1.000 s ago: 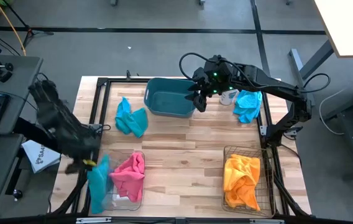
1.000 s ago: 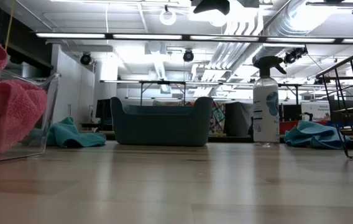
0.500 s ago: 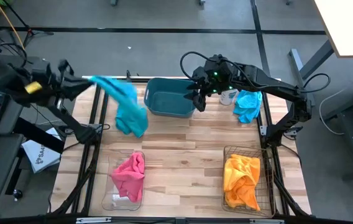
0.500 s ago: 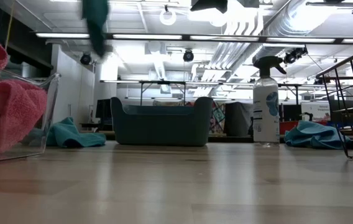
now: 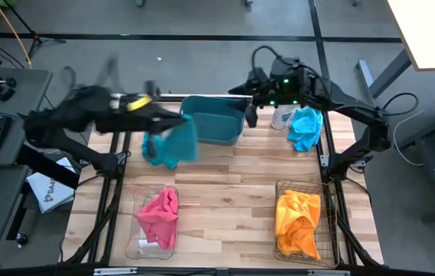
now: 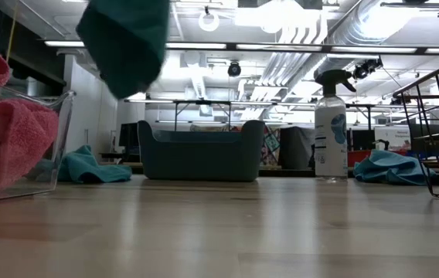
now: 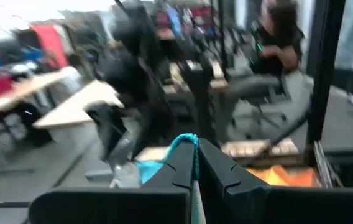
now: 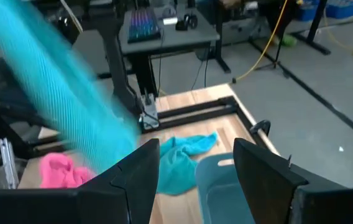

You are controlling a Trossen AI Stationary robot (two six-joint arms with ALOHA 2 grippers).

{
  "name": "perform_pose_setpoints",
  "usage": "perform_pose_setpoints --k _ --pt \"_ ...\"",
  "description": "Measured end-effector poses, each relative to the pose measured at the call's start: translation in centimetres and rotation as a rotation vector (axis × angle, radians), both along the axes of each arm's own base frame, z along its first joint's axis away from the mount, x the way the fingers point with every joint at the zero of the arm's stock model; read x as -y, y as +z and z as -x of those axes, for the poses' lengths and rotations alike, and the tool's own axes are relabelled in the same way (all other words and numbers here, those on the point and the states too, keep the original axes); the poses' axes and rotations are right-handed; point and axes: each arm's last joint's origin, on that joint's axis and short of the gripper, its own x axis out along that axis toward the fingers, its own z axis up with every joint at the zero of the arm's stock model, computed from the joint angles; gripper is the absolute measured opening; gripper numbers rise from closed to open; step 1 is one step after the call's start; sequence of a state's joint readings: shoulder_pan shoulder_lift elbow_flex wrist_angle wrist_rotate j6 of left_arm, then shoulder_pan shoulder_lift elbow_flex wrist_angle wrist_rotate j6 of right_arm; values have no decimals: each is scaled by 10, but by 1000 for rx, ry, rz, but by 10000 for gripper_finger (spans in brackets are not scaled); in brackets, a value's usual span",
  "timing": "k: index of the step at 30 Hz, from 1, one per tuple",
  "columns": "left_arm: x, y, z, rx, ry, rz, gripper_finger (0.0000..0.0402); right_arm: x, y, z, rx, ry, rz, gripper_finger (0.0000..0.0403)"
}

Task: Sort microfiber towel by color & place in baskets
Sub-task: Put the bottom blue microfiber towel into the blue bin

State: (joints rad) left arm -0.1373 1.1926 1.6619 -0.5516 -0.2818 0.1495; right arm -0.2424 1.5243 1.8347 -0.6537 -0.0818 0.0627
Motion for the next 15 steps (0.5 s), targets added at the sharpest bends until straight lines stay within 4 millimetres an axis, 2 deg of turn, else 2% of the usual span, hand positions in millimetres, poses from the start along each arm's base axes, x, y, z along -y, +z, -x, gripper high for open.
perform_pose_setpoints --k 3,5,11,15 --pt "-24 -8 -31 -11 -30 -35 0 -2 8 10 27 -3 0 202" --pt "-45 -9 -43 26 -27 -63 0 -4 12 18 33 -3 1 202" --pt "-107 -9 -54 110 34 -59 0 -10 26 41 66 -4 10 202" --pt "-131 -18 -55 68 69 -11 0 -15 35 57 92 -6 16 202"
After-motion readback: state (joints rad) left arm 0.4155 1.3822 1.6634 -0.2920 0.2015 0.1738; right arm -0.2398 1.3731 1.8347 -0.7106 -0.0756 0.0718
